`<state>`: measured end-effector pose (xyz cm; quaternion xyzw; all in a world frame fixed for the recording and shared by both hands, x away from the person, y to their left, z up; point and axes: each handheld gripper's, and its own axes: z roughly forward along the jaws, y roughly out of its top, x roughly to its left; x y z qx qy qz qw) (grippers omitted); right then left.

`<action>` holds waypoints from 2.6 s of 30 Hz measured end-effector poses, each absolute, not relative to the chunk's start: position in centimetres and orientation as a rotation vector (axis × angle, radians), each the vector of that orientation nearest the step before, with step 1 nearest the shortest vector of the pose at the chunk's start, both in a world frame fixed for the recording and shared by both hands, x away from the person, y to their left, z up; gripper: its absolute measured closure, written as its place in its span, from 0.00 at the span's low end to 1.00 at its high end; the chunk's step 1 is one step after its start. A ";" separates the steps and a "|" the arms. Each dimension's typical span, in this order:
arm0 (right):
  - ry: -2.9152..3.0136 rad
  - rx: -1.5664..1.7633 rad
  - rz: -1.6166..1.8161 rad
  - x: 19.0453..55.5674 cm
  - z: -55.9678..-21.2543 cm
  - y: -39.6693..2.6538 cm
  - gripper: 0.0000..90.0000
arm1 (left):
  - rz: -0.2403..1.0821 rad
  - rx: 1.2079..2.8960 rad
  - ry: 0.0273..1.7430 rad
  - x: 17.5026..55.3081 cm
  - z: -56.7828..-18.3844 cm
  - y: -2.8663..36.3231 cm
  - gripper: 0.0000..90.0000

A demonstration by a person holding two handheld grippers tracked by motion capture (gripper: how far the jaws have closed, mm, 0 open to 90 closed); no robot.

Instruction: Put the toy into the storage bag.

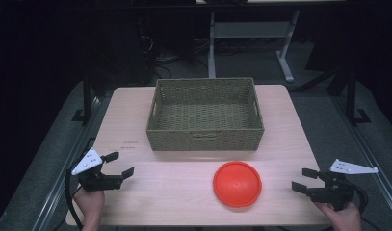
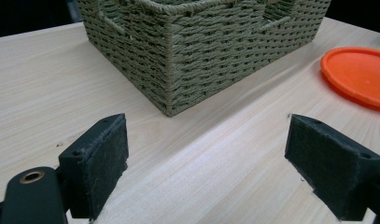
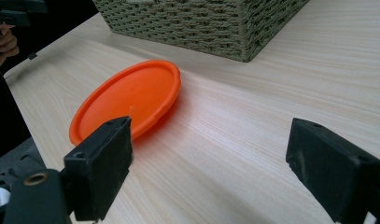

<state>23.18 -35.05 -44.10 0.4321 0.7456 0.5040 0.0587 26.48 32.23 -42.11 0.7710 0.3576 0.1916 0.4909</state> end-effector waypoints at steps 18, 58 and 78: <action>2.359 1.316 1.496 24.3 -42.9 -33.6 0.15 | 0.467 1.868 0.865 26.5 -42.1 32.4 0.14; 2.623 1.202 1.380 28.4 -40.6 -27.2 0.16 | 0.457 1.851 0.860 26.4 -42.0 32.3 0.14; 2.765 1.303 1.239 31.7 -43.2 -24.9 0.23 | 0.462 1.853 0.861 26.5 -42.0 32.3 0.14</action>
